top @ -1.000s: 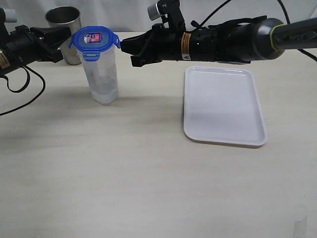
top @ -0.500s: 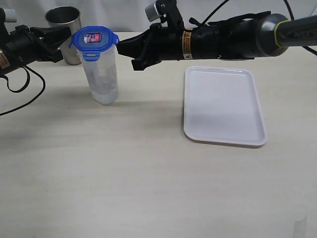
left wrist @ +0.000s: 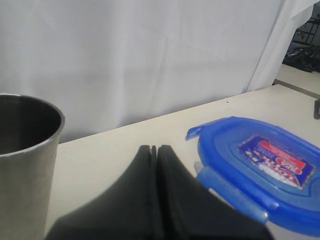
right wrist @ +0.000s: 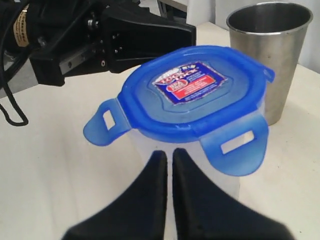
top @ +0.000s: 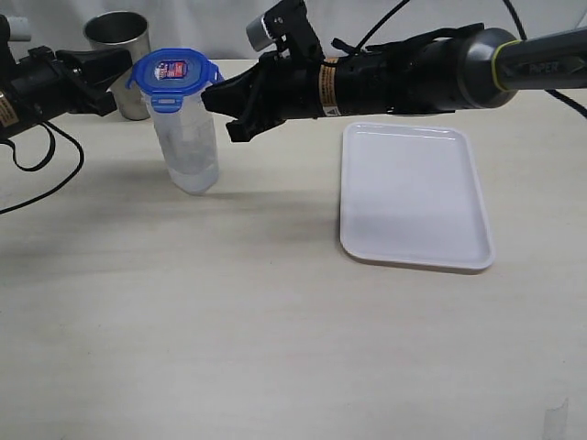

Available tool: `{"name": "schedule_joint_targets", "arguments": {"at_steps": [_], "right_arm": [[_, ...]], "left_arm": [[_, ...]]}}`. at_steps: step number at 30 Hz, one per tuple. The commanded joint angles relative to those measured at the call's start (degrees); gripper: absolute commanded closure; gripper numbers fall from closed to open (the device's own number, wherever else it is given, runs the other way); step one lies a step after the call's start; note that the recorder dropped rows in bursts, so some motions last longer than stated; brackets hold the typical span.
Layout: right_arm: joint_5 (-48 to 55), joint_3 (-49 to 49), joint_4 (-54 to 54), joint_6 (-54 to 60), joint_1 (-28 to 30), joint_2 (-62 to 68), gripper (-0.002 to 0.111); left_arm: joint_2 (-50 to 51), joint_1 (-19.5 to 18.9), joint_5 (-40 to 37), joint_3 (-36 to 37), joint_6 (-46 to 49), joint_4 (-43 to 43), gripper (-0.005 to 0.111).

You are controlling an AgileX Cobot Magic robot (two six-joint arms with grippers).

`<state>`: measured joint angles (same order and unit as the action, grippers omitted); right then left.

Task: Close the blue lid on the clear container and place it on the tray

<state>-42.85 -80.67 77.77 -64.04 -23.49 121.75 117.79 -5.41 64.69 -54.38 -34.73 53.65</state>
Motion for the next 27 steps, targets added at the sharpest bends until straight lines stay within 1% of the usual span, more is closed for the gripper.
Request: {"name": "schedule_joint_targets", "arguments": {"at_steps": [1, 7, 11, 18, 23, 26, 27], "right_arm": [[1.9, -0.3, 0.2, -0.2, 0.0, -0.3, 0.104], [3.3, -0.3, -0.1, 0.3, 0.0, -0.3, 0.104], [6.6, -0.3, -2.3, 2.0, 0.0, -0.3, 0.104], [6.9, -0.3, -1.7, 2.0, 0.0, -0.3, 0.104], [8.5, -0.3, -0.8, 1.2, 0.0, -0.3, 0.104], [8.5, -0.3, 0.5, -0.2, 0.0, -0.3, 0.104], [8.5, -0.3, 0.5, -0.2, 0.0, -0.3, 0.104]], "left_arm": [[0.0, 0.2, 0.9, -0.4, -0.2, -0.1, 0.107], [0.0, 0.2, 1.6, -0.4, -0.2, -0.1, 0.107], [0.0, 0.2, 1.9, -0.4, -0.2, 0.3, 0.107], [0.0, 0.2, 1.9, -0.4, -0.2, 0.5, 0.107], [0.0, 0.2, 1.5, -0.4, 0.9, -3.4, 0.107], [0.0, 0.2, -1.2, -0.8, 4.6, -6.8, 0.107], [0.0, 0.2, -2.8, -1.2, 4.6, -5.9, 0.107]]}}
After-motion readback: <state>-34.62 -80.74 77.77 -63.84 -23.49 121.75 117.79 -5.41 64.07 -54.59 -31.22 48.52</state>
